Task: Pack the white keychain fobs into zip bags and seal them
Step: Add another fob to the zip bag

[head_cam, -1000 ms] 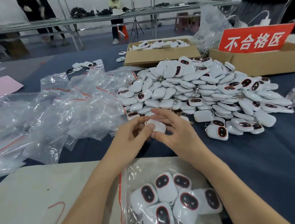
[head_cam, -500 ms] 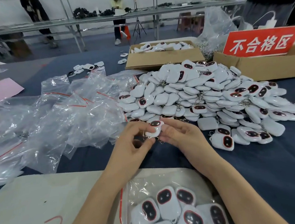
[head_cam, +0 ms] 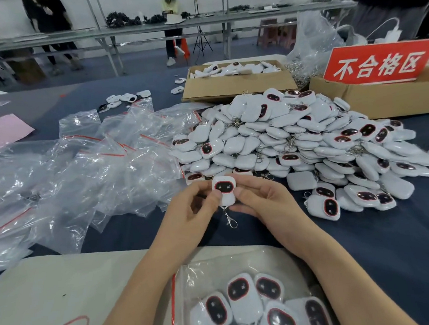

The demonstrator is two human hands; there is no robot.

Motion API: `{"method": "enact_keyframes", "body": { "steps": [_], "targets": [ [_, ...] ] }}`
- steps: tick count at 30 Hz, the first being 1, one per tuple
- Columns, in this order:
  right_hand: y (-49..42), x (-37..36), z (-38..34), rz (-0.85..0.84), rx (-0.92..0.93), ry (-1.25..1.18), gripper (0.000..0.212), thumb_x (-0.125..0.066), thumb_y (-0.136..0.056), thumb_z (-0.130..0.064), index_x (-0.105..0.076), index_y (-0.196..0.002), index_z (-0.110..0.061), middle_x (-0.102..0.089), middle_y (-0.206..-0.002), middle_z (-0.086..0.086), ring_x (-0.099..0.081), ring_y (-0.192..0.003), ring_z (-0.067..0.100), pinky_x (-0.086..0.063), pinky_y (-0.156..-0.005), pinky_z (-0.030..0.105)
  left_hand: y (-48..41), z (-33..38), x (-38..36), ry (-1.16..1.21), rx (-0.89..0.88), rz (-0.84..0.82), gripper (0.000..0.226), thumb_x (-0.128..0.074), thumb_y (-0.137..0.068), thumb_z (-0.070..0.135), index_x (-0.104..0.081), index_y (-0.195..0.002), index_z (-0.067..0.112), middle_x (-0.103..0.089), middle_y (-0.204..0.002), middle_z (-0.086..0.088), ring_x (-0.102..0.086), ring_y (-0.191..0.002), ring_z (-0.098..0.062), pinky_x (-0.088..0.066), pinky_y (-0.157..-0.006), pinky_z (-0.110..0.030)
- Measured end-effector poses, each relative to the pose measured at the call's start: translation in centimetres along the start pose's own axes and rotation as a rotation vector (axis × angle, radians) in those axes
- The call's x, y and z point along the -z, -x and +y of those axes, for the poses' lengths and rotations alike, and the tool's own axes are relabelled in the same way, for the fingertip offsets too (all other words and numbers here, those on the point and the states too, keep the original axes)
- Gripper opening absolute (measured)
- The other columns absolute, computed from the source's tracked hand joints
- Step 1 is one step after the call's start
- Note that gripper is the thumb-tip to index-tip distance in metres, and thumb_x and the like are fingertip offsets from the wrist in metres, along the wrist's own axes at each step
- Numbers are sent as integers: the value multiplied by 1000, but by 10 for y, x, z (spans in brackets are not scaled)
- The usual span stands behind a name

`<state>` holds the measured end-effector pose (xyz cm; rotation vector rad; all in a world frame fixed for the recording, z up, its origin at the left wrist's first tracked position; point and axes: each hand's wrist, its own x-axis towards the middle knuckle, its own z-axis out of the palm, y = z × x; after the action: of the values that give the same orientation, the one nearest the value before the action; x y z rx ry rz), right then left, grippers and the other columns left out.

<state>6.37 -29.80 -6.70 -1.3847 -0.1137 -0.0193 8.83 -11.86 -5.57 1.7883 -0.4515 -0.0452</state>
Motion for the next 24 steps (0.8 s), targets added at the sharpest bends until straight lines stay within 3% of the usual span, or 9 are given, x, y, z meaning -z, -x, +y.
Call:
{"method": "enact_keyframes", "body": {
  "steps": [4, 6, 12, 16, 22, 24],
  "targets": [
    [2, -4, -5, -10, 2, 63, 28, -57, -101, -10, -69, -125, -18, -74, -117, 3, -68, -114, 21, -55, -98, 35, -1, -2, 4, 87, 36, -22, 12, -63, -98, 26, -72, -104, 31, -74, -97, 2, -67, -91, -23, -55, -84, -24],
    [4, -6, -6, -15, 16, 86, 28, -59, -100, -10, -71, -122, -23, -75, -116, -1, -69, -112, 18, -56, -96, 33, -1, -2, 4, 122, 42, -24, 11, -64, -92, 32, -71, -100, 35, -73, -95, 1, -66, -88, -17, -54, -84, -24],
    [4, -10, -7, -1, 53, 136, 34, -60, -97, -4, -75, -108, -33, -77, -109, -7, -72, -102, 11, -59, -87, 27, -2, -2, 5, 94, 21, -51, 10, -62, -87, 32, -68, -95, 30, -60, -76, 17, -56, -76, -7, -53, -82, -34],
    [4, -11, -8, -1, 68, 169, 39, -60, -98, -4, -75, -103, -39, -77, -106, -11, -72, -99, 8, -58, -84, 23, -3, -5, 6, 91, 26, -54, 7, -62, -86, 37, -67, -91, 35, -61, -77, 17, -58, -77, -4, -52, -80, -27],
    [5, -14, -7, 22, 97, 220, 36, -60, -97, -4, -72, -106, -37, -77, -103, -14, -72, -96, 5, -58, -81, 20, -2, -5, 5, 94, 37, -48, 9, -64, -89, 36, -70, -95, 35, -67, -85, 8, -62, -83, -9, -53, -83, -29],
    [5, -14, -7, 29, 95, 225, 35, -60, -97, -4, -72, -108, -34, -77, -102, -13, -72, -94, 5, -58, -80, 20, -2, -5, 5, 94, 26, -38, 6, -64, -93, 32, -70, -94, 33, -65, -81, 10, -59, -78, -6, -50, -76, -20]
  ]
}}
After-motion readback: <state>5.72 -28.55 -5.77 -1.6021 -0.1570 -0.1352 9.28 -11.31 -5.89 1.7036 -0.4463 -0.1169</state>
